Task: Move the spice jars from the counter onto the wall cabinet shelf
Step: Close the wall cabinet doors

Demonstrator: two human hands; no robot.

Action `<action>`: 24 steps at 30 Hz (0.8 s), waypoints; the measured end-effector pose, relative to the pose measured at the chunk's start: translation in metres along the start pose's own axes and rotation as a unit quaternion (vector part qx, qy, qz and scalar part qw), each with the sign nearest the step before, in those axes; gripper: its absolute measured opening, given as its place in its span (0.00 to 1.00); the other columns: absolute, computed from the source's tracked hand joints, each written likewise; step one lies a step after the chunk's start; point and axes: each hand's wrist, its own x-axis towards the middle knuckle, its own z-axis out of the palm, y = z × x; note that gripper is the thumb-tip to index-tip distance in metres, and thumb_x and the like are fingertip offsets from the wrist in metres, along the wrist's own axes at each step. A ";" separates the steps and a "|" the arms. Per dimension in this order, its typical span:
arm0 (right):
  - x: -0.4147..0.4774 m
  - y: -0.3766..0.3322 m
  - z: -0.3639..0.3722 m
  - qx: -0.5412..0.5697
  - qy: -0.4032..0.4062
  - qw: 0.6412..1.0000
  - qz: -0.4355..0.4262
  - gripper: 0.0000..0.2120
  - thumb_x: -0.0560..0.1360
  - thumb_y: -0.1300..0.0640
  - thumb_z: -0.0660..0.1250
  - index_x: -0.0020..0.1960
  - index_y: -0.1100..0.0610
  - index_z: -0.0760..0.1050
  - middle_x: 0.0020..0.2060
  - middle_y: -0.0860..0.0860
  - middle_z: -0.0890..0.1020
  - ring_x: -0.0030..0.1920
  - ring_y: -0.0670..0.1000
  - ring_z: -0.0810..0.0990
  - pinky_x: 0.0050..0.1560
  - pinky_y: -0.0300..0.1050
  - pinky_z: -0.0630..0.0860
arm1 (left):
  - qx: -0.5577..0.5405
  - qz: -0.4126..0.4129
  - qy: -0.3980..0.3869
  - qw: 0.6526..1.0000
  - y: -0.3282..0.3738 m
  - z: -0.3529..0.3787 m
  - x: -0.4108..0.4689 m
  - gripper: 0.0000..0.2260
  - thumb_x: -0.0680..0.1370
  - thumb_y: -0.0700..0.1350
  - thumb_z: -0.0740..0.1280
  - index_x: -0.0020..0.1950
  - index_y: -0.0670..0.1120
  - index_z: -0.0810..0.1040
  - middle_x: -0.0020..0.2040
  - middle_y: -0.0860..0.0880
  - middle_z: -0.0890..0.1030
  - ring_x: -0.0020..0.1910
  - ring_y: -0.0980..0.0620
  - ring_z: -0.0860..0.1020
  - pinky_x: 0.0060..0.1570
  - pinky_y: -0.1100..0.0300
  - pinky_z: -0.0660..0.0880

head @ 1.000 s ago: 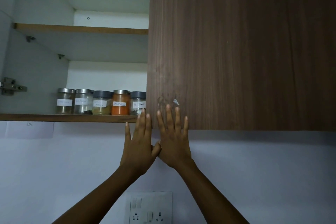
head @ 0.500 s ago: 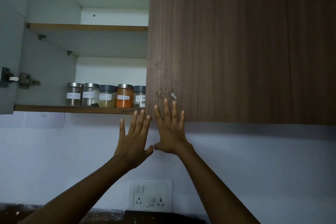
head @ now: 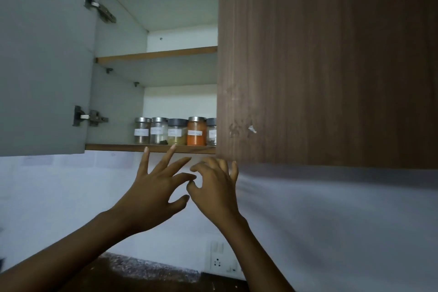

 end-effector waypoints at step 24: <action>0.034 -0.383 0.096 0.249 0.017 0.949 -0.194 0.15 0.73 0.59 0.64 0.59 0.56 0.75 0.59 0.50 0.76 0.59 0.53 0.70 0.57 0.45 0.66 | 0.166 -0.326 0.012 0.931 -0.249 -0.257 -0.271 0.21 0.70 0.58 0.55 0.51 0.49 0.81 0.65 0.45 0.74 0.67 0.39 0.67 0.64 0.34 0.60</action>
